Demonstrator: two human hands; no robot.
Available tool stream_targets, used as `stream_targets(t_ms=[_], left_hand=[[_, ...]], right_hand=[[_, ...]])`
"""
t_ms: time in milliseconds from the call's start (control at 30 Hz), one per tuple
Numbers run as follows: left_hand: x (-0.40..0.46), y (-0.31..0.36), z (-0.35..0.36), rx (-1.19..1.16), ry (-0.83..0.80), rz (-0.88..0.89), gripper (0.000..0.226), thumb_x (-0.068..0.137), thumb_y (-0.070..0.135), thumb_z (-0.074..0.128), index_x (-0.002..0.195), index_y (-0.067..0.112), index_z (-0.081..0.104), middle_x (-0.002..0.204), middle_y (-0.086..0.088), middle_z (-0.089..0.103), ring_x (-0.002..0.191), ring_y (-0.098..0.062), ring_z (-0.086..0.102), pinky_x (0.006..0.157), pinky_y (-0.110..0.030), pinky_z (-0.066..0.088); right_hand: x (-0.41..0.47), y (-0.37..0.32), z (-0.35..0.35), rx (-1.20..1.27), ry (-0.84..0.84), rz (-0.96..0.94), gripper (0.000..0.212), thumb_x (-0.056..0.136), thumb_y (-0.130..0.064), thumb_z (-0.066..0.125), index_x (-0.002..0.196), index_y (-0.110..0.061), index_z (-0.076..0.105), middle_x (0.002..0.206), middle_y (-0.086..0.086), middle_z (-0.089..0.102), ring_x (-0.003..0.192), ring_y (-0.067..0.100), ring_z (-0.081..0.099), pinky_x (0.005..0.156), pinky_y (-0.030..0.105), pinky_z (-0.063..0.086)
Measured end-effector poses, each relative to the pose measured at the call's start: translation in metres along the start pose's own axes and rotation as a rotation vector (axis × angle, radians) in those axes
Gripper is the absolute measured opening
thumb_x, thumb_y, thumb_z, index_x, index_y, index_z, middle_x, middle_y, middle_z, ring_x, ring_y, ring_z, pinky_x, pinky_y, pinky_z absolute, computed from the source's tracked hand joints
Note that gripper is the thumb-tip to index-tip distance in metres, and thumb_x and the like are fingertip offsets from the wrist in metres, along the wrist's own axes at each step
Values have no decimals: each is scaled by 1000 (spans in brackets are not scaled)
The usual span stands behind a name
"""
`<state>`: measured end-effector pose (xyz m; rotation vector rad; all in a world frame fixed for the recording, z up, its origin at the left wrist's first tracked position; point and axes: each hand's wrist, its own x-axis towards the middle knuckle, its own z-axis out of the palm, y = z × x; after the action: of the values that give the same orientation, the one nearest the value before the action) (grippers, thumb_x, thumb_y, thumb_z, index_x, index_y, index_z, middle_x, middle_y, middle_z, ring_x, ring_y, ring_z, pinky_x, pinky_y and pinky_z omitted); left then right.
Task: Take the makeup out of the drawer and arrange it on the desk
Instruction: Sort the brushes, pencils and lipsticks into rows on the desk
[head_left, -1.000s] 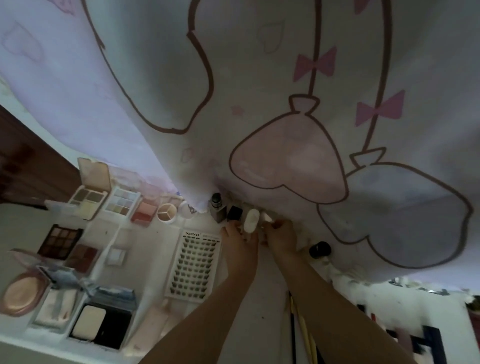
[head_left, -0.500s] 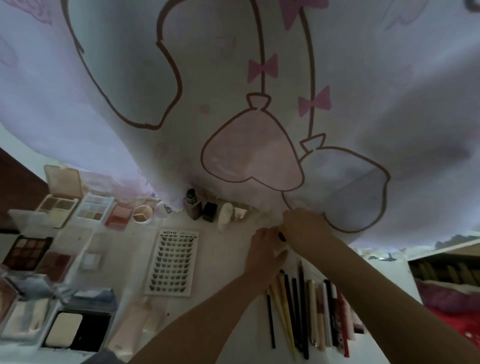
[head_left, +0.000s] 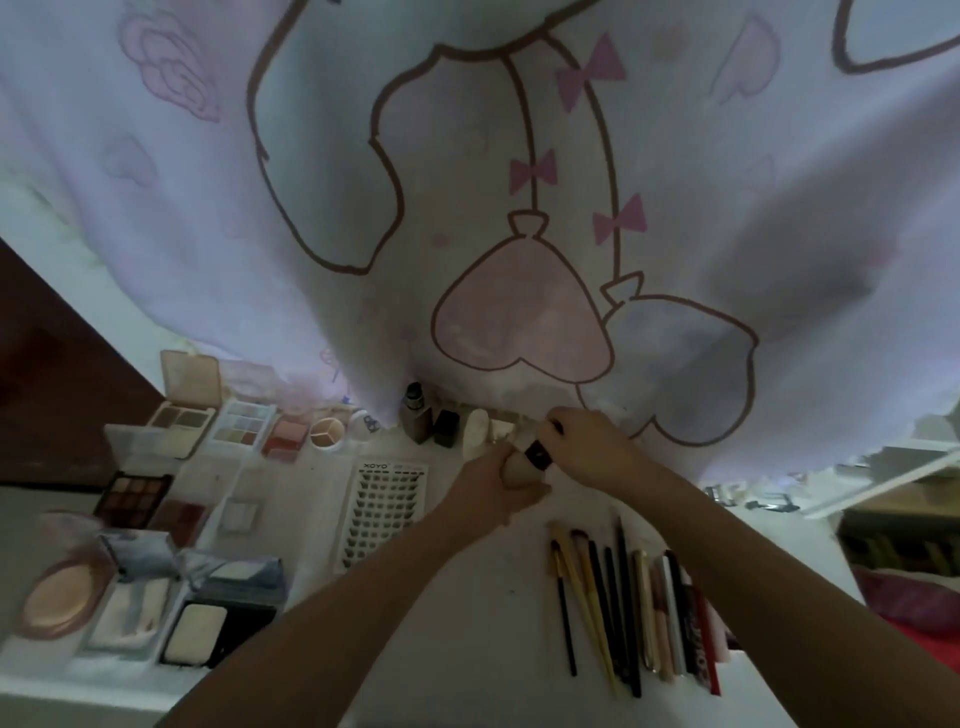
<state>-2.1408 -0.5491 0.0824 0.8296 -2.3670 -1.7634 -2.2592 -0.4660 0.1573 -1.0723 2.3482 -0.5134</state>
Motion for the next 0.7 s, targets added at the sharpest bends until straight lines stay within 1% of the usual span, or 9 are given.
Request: stream_targets(t_ms=[67, 133, 233, 300, 400, 467, 567, 633, 700], left_hand=[[-14, 13, -23, 187, 84, 64, 22, 78, 36, 72, 86, 29, 53, 75, 9, 59, 60, -3, 56, 49, -15, 44], [-30, 26, -42, 367, 178, 159, 24, 80, 35, 69, 87, 20, 52, 77, 4, 58, 67, -15, 55, 58, -27, 46], [-53, 48, -64, 387, 287, 225, 24, 80, 33, 69, 88, 16, 55, 74, 2, 58, 65, -16, 54, 57, -27, 42], [-67, 63, -78, 267, 217, 185, 19, 79, 32, 70, 83, 18, 57, 70, 3, 62, 61, -14, 58, 54, -26, 47], [-90, 79, -94, -30, -23, 104, 12, 82, 26, 69, 78, 20, 59, 57, 6, 64, 47, -10, 55, 44, -22, 43], [-101, 84, -103, -53, -69, 128, 11, 83, 24, 68, 82, 16, 60, 57, 5, 64, 47, -12, 55, 44, -23, 42], [-110, 88, -117, 33, -5, 169, 20, 81, 26, 69, 93, 11, 62, 59, 5, 63, 51, -14, 57, 50, -28, 47], [-113, 88, -122, 79, 50, 211, 22, 79, 28, 71, 95, 15, 62, 64, 4, 64, 54, -14, 60, 54, -30, 53], [-114, 88, -124, 135, 89, 253, 17, 78, 30, 73, 88, 23, 61, 71, 1, 66, 57, -13, 63, 57, -31, 57]], right_hand=[[-3, -26, -5, 42, -7, -28, 43, 99, -30, 37, 64, -8, 45, 60, 3, 47, 54, 12, 42, 41, 15, 32], [-9, -52, -13, -29, -27, -81, 49, 101, -33, 34, 56, -14, 38, 55, 0, 43, 49, 10, 38, 41, 14, 31], [-20, -78, -23, -154, 78, -168, 41, 101, -28, 28, 66, -14, 43, 66, 3, 46, 64, 21, 46, 60, 28, 35], [-30, -87, -25, -114, 187, -242, 39, 100, -26, 29, 64, -17, 41, 63, 2, 44, 69, 22, 46, 65, 29, 34], [-48, -101, -27, -93, 267, -392, 42, 99, -27, 32, 58, -22, 35, 54, -4, 39, 57, 20, 42, 60, 28, 33], [-58, -109, -33, -77, 249, -516, 39, 99, -24, 38, 60, -18, 38, 53, -4, 39, 49, 12, 37, 52, 28, 30], [-72, -115, -50, 24, 95, -529, 20, 97, -33, 43, 85, -20, 50, 65, -7, 55, 53, 4, 48, 51, 13, 37], [-80, -118, -58, 80, 17, -446, 30, 95, -46, 40, 85, -22, 55, 56, -10, 56, 45, 0, 48, 49, 10, 39], [-84, -120, -64, 54, -15, -391, 41, 95, -47, 38, 78, -17, 59, 47, -8, 51, 37, 1, 42, 48, 15, 37]])
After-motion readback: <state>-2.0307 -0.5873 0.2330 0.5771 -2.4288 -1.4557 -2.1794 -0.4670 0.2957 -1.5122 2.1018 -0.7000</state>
